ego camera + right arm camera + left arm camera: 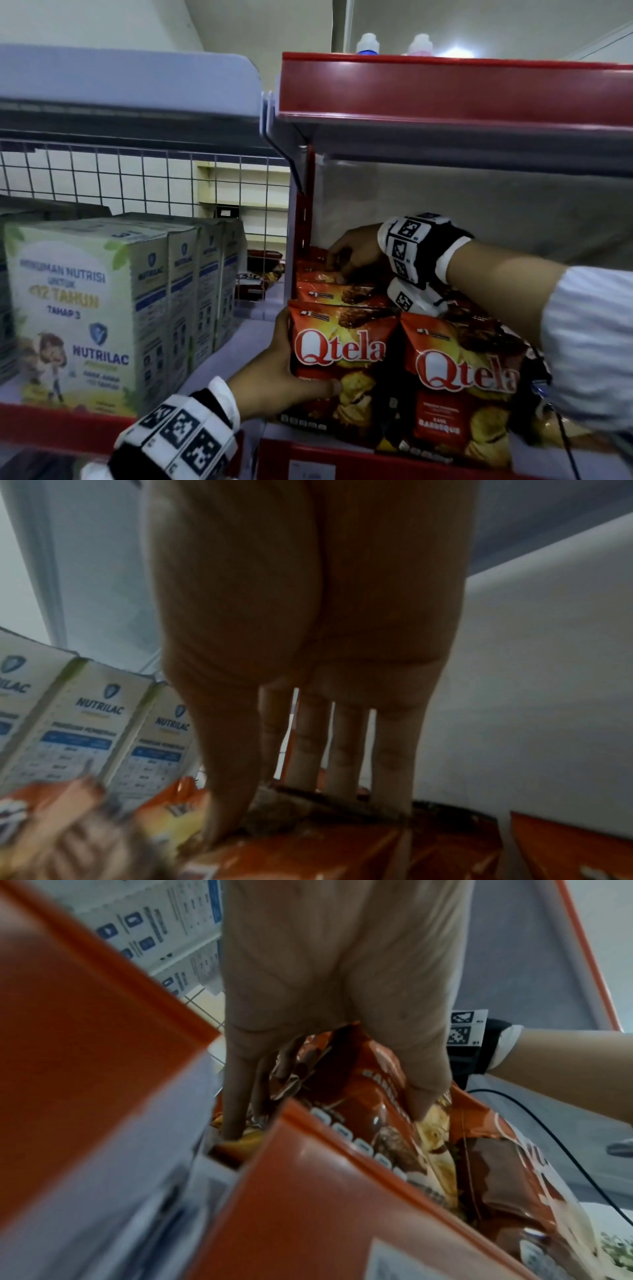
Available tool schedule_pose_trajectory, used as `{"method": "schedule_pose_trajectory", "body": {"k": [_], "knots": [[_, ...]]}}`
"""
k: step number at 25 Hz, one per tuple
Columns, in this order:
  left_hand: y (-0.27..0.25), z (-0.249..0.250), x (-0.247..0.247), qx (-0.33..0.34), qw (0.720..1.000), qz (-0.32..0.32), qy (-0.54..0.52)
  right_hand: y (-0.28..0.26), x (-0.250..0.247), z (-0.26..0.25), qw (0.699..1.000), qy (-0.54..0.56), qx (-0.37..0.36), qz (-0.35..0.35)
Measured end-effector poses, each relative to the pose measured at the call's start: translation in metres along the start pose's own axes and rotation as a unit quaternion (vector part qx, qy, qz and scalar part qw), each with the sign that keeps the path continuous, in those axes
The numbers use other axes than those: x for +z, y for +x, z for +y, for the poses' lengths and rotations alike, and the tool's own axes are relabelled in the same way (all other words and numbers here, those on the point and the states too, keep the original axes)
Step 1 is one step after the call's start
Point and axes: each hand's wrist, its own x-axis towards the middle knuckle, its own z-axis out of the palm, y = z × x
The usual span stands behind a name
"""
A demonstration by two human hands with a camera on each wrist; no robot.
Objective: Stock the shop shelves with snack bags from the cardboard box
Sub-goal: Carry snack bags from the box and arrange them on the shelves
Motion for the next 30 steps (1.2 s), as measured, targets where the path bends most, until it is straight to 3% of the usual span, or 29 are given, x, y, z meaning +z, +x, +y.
{"method": "schedule_pose_trajectory", "body": {"k": [5, 9, 14, 18, 22, 26, 30], "knots": [[-0.008, 0.01, 0.01, -0.059, 0.998, 0.037, -0.007, -0.048, -0.045, 0.005, 0.994, 0.082, -0.018, 0.077], [-0.023, 0.013, 0.028, -0.033, 0.996, 0.08, -0.018, -0.117, -0.053, 0.011, 0.978, 0.096, -0.036, 0.183], [-0.033, 0.0, 0.055, 0.025, 0.979, 0.201, 0.041, -0.183, 0.059, 0.017, 0.958, 0.049, -0.025, 0.282], [-0.033, -0.002, 0.059, 0.041, 0.968, 0.231, 0.089, -0.214, 0.149, 0.015, 0.896, 0.16, 0.091, 0.403], [-0.035, -0.003, 0.056, 0.02, 0.965, 0.234, 0.118, -0.219, 0.191, 0.012, 0.9, 0.106, 0.118, 0.406], [-0.04, -0.002, 0.056, 0.012, 0.966, 0.235, 0.108, -0.211, 0.18, 0.016, 0.944, 0.093, 0.077, 0.306], [-0.044, 0.001, 0.062, 0.016, 0.951, 0.277, 0.14, -0.207, 0.171, 0.018, 0.957, 0.02, 0.076, 0.281]]}}
